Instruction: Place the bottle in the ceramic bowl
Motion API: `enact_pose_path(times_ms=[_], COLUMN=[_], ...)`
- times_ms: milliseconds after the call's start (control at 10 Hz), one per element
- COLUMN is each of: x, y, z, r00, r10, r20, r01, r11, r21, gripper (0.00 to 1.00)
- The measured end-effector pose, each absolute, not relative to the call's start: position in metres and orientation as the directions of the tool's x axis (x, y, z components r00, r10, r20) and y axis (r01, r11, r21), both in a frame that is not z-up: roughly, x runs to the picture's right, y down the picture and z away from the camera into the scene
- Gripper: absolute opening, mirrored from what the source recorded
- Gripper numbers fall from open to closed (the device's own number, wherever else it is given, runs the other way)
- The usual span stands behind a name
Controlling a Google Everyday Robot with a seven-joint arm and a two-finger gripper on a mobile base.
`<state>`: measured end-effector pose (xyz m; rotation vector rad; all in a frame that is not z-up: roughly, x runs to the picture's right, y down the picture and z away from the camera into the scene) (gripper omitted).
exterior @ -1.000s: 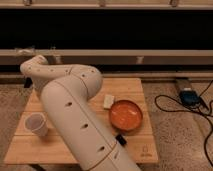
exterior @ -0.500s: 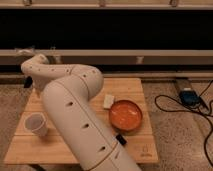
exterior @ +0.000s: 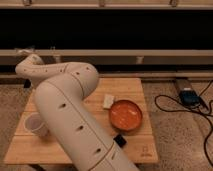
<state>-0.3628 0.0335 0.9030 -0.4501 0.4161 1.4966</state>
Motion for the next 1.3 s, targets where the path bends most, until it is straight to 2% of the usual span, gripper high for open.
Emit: enact_pose_path(times_ms=[1100, 1200, 1300], x=[-0.337, -0.334, -0.333], y=[0.024, 0.028, 0.031], z=[0.951, 0.957, 0.961], r00=[-0.02, -0.023, -0.022], r10=[0.854, 0.847, 0.838], r20=[-0.519, -0.532, -0.545], r01=[-0.999, -0.999, -0.998], r11=[0.001, 0.005, 0.01], r21=[0.041, 0.05, 0.056], gripper=[0.65, 0.63, 0.55])
